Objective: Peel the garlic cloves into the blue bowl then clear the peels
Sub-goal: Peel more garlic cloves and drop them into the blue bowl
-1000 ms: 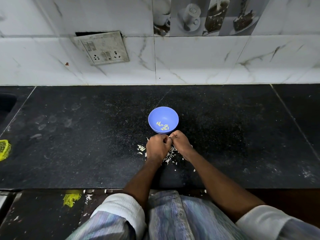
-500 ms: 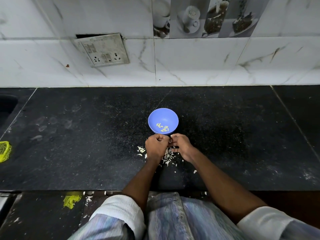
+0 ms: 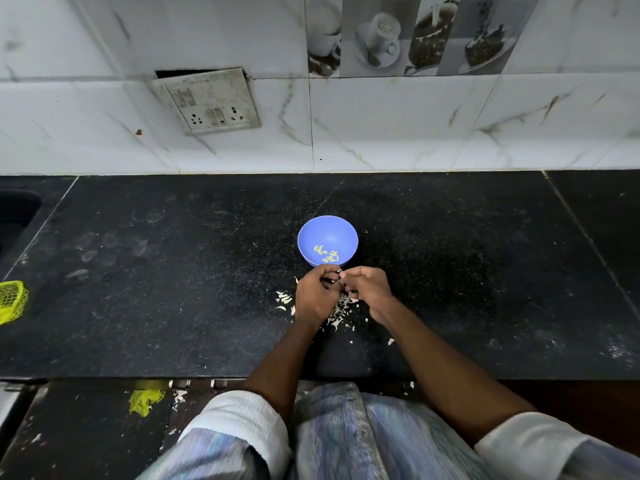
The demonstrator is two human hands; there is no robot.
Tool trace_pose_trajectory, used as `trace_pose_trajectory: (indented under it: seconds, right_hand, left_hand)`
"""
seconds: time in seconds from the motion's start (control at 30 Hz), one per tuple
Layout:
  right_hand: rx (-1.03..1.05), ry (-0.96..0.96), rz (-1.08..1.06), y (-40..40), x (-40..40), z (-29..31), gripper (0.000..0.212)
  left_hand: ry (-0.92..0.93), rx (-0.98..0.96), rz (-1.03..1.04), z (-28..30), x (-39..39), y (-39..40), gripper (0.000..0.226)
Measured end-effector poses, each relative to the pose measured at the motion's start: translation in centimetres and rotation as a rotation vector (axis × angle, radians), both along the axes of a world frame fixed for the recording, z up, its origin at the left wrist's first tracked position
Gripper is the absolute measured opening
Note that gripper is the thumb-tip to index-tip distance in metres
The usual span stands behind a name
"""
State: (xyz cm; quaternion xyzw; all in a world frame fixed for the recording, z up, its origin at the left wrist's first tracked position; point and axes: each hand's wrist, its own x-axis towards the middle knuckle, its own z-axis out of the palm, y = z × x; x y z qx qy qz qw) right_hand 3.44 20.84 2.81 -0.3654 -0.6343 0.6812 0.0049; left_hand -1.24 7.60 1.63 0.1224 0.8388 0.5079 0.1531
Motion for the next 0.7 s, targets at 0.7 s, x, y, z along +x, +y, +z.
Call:
trace_pose_trajectory:
  seconds: [0.7]
  right_hand:
    - [0.535, 0.068, -0.026, -1.2, -5.7, 2.4, 0.017]
  left_hand:
    - [0.113, -0.350, -0.175, -0.3, -1.3, -2.0, 0.031]
